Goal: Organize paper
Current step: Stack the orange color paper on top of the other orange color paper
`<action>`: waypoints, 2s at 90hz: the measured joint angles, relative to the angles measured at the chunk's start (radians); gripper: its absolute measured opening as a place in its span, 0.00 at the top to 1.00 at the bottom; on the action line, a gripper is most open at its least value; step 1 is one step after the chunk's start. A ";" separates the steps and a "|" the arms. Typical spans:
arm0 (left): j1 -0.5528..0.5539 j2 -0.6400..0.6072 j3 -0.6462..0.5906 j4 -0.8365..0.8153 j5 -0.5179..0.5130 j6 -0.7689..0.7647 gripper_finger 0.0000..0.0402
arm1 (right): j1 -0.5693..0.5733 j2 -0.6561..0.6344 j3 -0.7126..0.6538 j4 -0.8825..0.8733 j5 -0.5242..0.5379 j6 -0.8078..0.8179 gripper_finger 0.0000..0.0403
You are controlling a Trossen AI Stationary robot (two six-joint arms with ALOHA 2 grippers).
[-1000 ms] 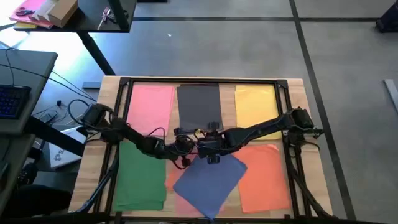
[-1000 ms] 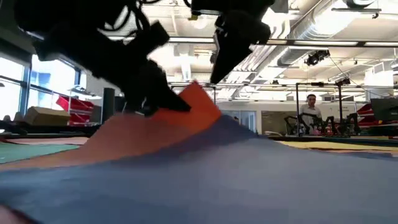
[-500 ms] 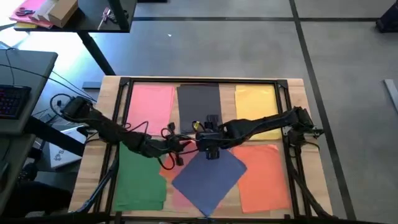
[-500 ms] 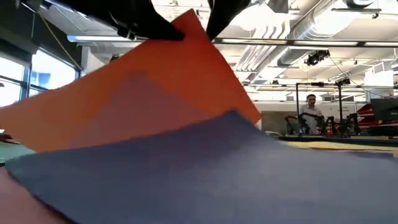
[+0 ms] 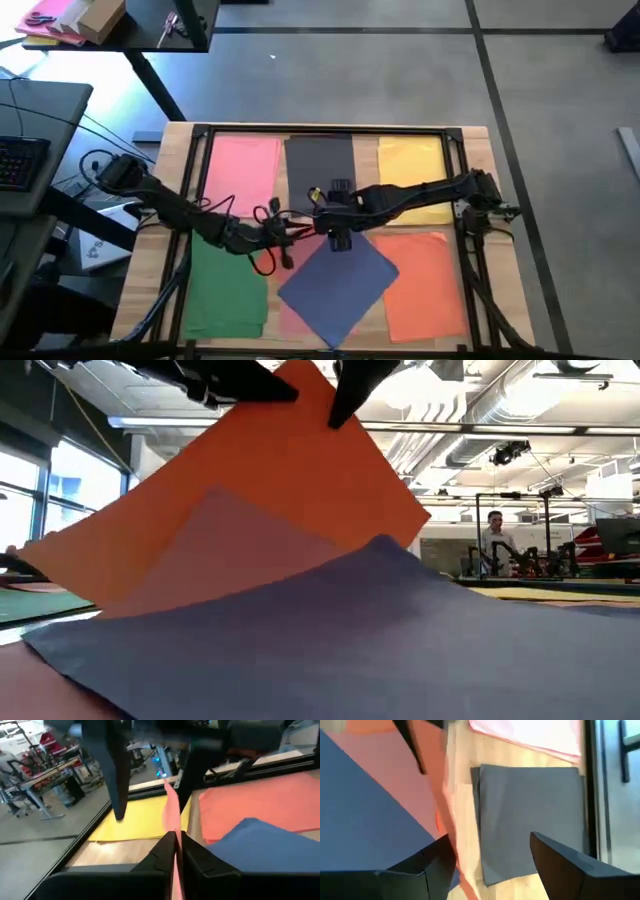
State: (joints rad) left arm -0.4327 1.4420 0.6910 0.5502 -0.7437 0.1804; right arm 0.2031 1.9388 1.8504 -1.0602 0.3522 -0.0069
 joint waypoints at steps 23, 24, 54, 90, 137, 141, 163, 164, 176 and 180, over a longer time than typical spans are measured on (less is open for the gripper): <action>-0.021 -0.001 0.000 0.030 -0.061 0.032 1.00 | -0.007 0.002 -0.080 0.108 -0.041 -0.066 0.93; -0.022 -0.001 0.000 0.032 -0.061 0.032 1.00 | -0.007 0.002 -0.080 0.110 -0.038 -0.071 0.94; -0.051 -0.020 0.000 0.109 -0.079 0.143 0.94 | -0.007 0.002 -0.080 0.118 0.144 -0.133 1.00; -0.203 -0.189 0.001 -0.375 -0.214 -0.195 0.57 | 0.014 0.001 -0.070 -0.041 0.509 -0.153 1.00; -0.161 0.085 -0.075 -0.640 -0.011 -0.932 0.55 | 0.013 -0.100 0.085 -0.509 -0.241 0.020 1.00; -0.137 0.118 -0.075 -0.604 0.010 -0.909 0.55 | 0.006 -0.115 0.085 -0.504 -0.346 0.049 1.00; 0.002 0.249 -0.074 -0.507 0.126 -0.827 0.50 | 0.014 -0.172 0.079 -0.510 -0.807 0.289 1.00; 0.007 0.253 -0.073 -0.504 0.131 -0.825 0.49 | 0.015 -0.173 0.079 -0.510 -0.825 0.300 1.00; 0.050 0.285 -0.069 -0.454 0.173 -0.767 0.47 | 0.036 -0.175 0.079 -0.510 -1.067 0.437 1.00; 0.058 0.293 -0.069 -0.430 0.190 -0.736 0.46 | 0.044 -0.175 0.079 -0.510 -1.105 0.483 1.00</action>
State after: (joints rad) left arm -0.3743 1.7350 0.6218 0.1206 -0.5542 -0.5554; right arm 0.2470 1.7634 1.9297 -1.5704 -0.7530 0.4762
